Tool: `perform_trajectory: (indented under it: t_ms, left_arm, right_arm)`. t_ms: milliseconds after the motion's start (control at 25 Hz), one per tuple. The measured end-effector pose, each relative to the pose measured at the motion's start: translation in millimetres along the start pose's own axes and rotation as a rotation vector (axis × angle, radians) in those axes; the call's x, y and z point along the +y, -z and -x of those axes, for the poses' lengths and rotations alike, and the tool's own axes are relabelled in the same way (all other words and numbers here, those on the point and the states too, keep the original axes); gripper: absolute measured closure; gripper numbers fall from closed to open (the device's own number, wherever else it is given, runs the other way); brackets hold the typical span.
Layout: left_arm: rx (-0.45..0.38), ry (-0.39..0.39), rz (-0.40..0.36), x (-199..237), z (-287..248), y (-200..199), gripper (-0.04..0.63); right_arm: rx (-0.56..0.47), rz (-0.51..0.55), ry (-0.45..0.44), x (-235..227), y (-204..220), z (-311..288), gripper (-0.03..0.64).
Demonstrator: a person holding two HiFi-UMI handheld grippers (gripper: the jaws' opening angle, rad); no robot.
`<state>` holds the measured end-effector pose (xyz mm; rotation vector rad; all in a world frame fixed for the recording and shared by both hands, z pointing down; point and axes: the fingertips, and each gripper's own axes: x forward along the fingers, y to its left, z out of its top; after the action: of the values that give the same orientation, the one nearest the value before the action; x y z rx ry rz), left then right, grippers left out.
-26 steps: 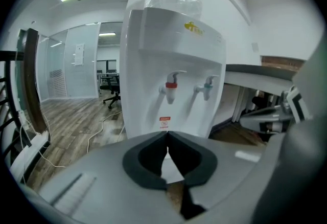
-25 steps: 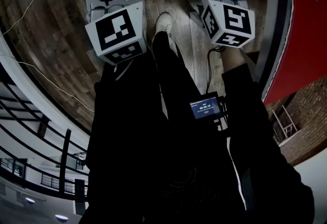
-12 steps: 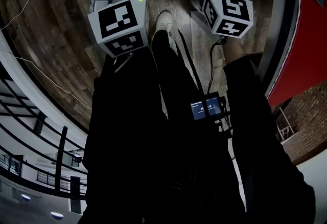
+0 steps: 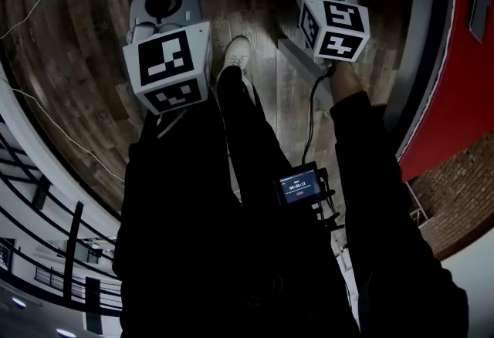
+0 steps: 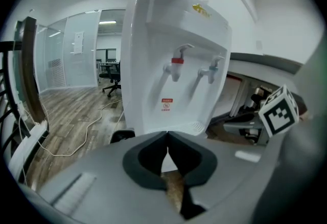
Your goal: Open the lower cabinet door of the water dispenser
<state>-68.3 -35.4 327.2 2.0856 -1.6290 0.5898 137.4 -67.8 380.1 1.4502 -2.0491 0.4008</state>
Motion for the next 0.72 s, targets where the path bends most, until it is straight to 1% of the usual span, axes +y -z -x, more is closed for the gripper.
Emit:
perform_trajectory:
  t_ms: [80, 280, 440, 560, 720]
  left_arm:
    - [0.004, -0.004, -0.001, 3.5, 2.0, 1.9, 0.588]
    - [0.007, -0.014, 0.009, 5.7, 1.3, 4.0, 0.588]
    - [0.019, -0.013, 0.006, 7.2, 3.2, 7.8, 0.588]
    - [0.023, -0.018, 0.013, 7.2, 0.8, 11.7, 0.588]
    - [0.029, -0.021, 0.026, 5.3, -0.6, 18.0, 0.588]
  right_arm:
    - [0.024, 0.012, -0.011, -0.2, 2.9, -7.2, 0.537]
    - [0.061, 0.065, -0.035, -1.1, 9.4, -22.1, 0.514]
    - [0.126, 0.086, -0.087, 4.1, 24.6, -38.8, 0.455]
    - [0.174, 0.096, -0.118, 1.7, 34.1, -51.2, 0.434]
    - [0.202, 0.132, -0.133, -1.4, 39.2, -58.8, 0.416]
